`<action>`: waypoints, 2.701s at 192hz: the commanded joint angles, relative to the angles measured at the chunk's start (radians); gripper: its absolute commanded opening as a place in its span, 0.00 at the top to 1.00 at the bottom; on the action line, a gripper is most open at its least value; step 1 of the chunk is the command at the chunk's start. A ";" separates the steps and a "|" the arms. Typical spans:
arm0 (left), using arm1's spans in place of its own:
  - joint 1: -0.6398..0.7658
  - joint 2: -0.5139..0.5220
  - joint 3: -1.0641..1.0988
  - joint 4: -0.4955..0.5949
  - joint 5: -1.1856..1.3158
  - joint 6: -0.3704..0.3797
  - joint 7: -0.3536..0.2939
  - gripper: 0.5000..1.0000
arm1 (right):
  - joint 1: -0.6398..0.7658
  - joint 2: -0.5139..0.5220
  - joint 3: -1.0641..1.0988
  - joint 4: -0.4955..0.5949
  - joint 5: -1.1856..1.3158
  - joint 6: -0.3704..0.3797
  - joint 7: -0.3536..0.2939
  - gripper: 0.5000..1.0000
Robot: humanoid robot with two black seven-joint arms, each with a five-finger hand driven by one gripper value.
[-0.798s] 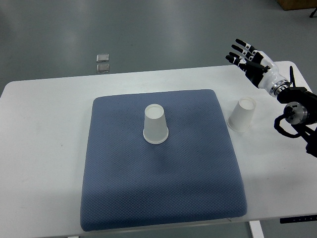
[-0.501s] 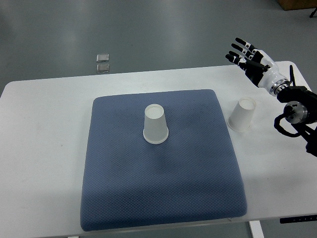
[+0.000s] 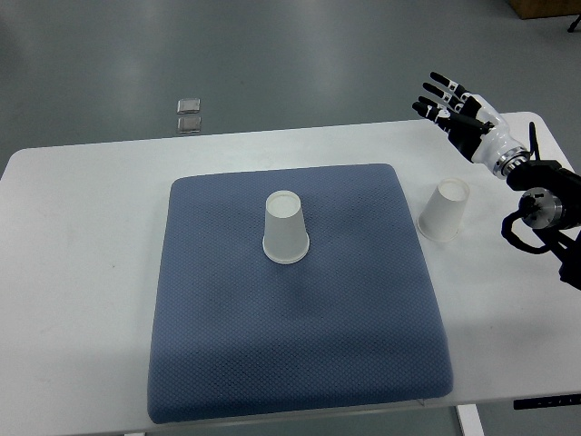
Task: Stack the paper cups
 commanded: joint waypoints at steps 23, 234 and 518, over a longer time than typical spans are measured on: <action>0.000 0.000 0.000 0.000 0.000 0.000 0.000 0.00 | -0.002 0.008 0.023 -0.003 0.002 -0.005 0.002 0.17; 0.000 0.000 0.000 0.001 0.000 0.001 0.000 0.00 | 0.035 -0.044 0.051 0.000 -0.041 0.020 0.001 0.17; 0.001 0.000 0.000 0.001 0.000 0.000 0.000 0.00 | 0.083 -0.234 -0.202 0.147 -1.596 -0.120 0.236 0.17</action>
